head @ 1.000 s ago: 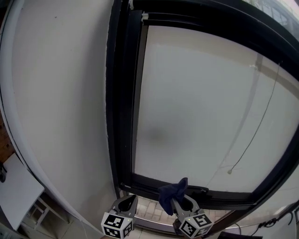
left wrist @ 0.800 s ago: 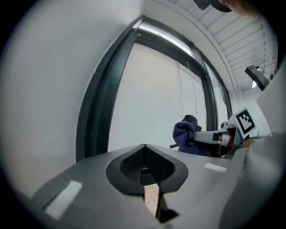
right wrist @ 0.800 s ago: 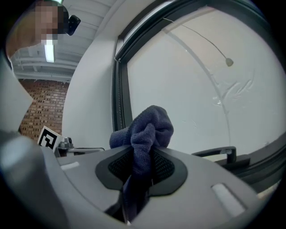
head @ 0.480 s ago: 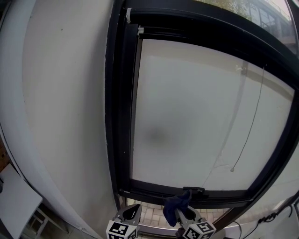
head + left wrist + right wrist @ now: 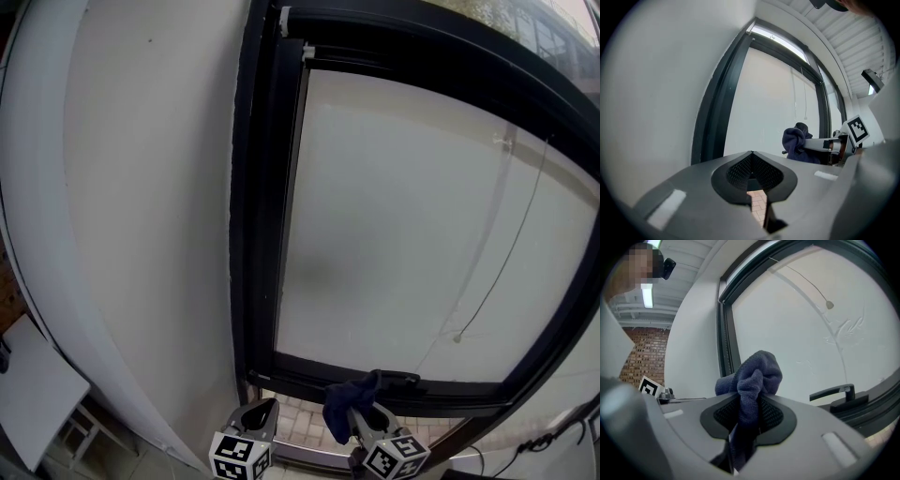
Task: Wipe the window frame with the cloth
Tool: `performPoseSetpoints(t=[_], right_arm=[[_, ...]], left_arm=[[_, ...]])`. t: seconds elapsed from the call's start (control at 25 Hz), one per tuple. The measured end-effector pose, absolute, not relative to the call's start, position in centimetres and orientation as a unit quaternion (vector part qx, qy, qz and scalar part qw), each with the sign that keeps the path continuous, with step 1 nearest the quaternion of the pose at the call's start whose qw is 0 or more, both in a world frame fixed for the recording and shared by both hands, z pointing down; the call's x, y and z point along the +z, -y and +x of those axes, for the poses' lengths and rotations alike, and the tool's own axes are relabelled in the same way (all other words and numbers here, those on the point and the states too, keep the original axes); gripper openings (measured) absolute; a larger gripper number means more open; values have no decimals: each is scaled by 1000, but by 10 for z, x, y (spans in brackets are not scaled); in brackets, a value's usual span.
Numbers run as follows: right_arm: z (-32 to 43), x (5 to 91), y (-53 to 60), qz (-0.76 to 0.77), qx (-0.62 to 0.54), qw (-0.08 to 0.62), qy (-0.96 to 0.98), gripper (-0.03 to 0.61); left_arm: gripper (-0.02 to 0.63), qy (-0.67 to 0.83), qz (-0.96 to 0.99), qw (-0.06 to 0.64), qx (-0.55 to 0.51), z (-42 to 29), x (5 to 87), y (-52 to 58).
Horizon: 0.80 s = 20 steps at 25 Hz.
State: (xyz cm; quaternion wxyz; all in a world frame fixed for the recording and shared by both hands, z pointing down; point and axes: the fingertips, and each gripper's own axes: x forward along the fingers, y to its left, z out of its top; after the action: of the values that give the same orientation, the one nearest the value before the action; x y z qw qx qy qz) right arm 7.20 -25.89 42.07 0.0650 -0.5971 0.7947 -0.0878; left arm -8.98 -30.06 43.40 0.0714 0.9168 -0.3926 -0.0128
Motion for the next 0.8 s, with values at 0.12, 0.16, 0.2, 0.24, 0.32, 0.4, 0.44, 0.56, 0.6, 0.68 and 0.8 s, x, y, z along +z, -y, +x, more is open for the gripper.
performPoseSetpoints(t=[0.12, 0.16, 0.2, 0.24, 0.32, 0.4, 0.44, 0.56, 0.6, 0.68, 0.8], right_arm=[[68, 421, 264, -591, -91, 65, -799, 87], [66, 421, 266, -590, -91, 64, -800, 87], [65, 421, 267, -588, -91, 63, -801, 87], [63, 421, 268, -587, -91, 62, -802, 87], [61, 422, 271, -584, -93, 61, -804, 87], [57, 424, 273, -580, -94, 60, -807, 87], [55, 424, 275, -579, -94, 60, -808, 87], [54, 424, 277, -577, -95, 60, -809, 87], [54, 424, 277, -577, -95, 60, -809, 87], [51, 427, 279, -574, -98, 55, -811, 87], [37, 435, 298, -558, -95, 37, -823, 87]], left_arm=[[-6, 399, 914, 74, -14, -94, 433, 302], [-8, 400, 913, 76, -13, -95, 433, 302], [-8, 402, 912, 78, -12, -96, 433, 302], [-6, 403, 912, 80, -10, -97, 434, 302], [-8, 406, 911, 78, -9, -100, 438, 305], [-8, 410, 909, 75, -9, -103, 441, 309], [-8, 411, 908, 75, -9, -104, 441, 309], [-8, 412, 908, 76, -8, -105, 442, 310], [-8, 413, 908, 77, -8, -105, 442, 310], [-8, 412, 908, 78, -6, -104, 443, 308], [-8, 411, 909, 73, -4, -104, 442, 311]])
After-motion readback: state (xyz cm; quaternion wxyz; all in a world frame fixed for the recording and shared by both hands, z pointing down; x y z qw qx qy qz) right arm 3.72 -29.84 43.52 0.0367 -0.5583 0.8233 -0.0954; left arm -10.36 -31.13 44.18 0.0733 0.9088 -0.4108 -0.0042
